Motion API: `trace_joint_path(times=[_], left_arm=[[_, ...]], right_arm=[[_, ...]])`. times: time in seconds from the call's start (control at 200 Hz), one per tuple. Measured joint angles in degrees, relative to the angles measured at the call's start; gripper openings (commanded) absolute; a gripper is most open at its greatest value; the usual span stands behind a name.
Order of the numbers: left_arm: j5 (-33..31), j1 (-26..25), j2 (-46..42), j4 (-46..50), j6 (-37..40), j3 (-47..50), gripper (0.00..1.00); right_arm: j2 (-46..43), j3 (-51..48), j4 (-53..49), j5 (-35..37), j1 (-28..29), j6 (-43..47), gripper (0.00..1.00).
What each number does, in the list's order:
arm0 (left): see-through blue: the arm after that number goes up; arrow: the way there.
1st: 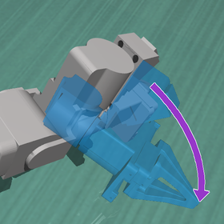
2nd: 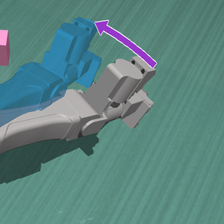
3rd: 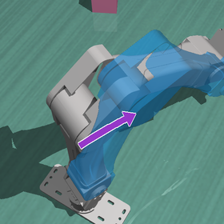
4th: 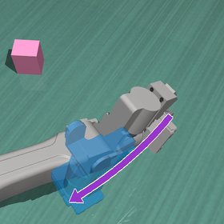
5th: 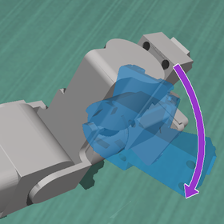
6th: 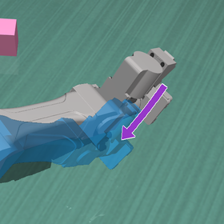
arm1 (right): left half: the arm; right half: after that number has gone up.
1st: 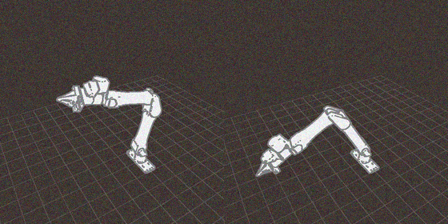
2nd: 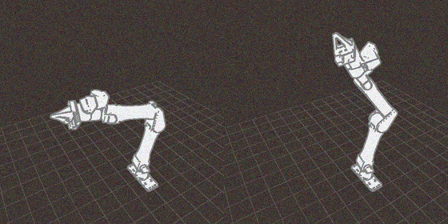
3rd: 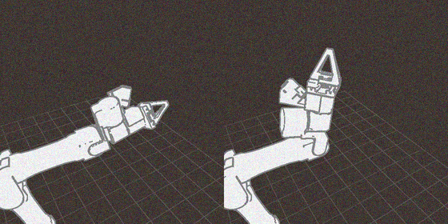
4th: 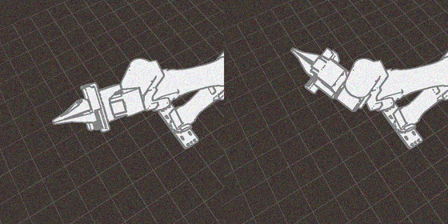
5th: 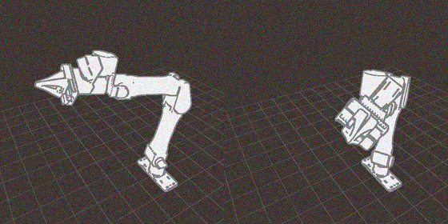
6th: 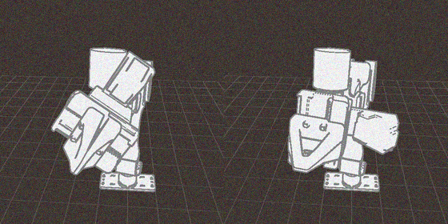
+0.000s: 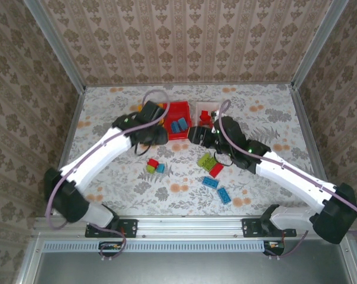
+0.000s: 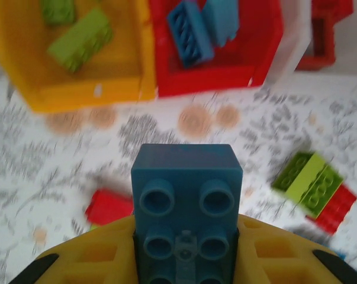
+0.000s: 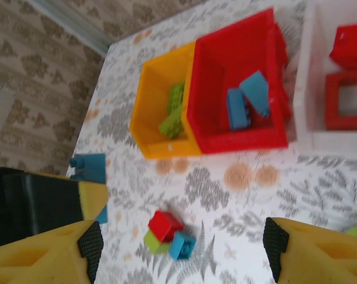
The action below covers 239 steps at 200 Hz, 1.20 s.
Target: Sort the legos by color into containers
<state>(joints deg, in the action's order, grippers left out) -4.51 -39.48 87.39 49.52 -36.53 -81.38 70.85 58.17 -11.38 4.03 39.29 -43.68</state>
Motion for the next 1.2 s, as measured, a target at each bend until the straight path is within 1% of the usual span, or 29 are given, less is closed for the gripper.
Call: trace_joint_path(times=[0.23,0.34,0.43,0.535,0.585,0.625,0.72,0.82,0.91,1.025,1.115,1.195], left_arm=[[0.3,3.1,24.9,1.0,3.5,-25.5,0.26],[0.2,4.8,34.9,2.4,4.9,-35.8,0.26],[0.2,6.2,40.7,3.4,5.6,-40.8,0.26],[0.3,7.5,44.8,4.5,6.4,-43.5,0.28],[0.7,7.9,46.1,5.0,6.6,-44.6,0.30],[0.9,8.2,47.1,5.3,6.6,-45.5,0.33],[1.8,8.6,48.4,5.4,7.0,-47.0,0.48],[2.4,8.4,48.4,5.9,7.1,-47.4,0.58],[2.9,8.3,48.2,5.9,7.2,-47.4,0.62],[3.3,8.0,46.7,6.1,7.1,-46.5,0.63],[3.5,7.7,42.9,5.9,6.5,-43.7,0.64],[3.5,7.3,37.7,5.3,5.8,-40.4,0.65]], right_arm=[[5.3,6.2,-0.9,-1.7,-5.7,0.0,0.75],[7.7,8.6,-1.6,-3.3,-7.6,0.0,0.75],[8.9,9.2,-2.1,-4.3,-8.6,0.0,0.75],[10.2,9.3,-2.3,-5.0,-9.3,0.0,0.75],[10.6,9.3,-2.3,-5.4,-9.5,0.0,0.75],[10.9,9.3,-2.3,-5.8,-9.5,0.0,0.75],[11.0,9.3,-2.3,-6.3,-9.5,0.0,0.75],[11.0,9.3,-2.3,-7.0,-9.5,0.0,0.75],[11.0,9.2,-2.3,-7.5,-9.5,0.0,0.76],[11.0,9.2,-2.4,-7.5,-9.5,0.5,0.75],[10.9,9.1,-2.8,-7.5,-9.5,1.7,0.76],[10.2,8.7,-3.7,-7.5,-9.5,2.8,0.76]])
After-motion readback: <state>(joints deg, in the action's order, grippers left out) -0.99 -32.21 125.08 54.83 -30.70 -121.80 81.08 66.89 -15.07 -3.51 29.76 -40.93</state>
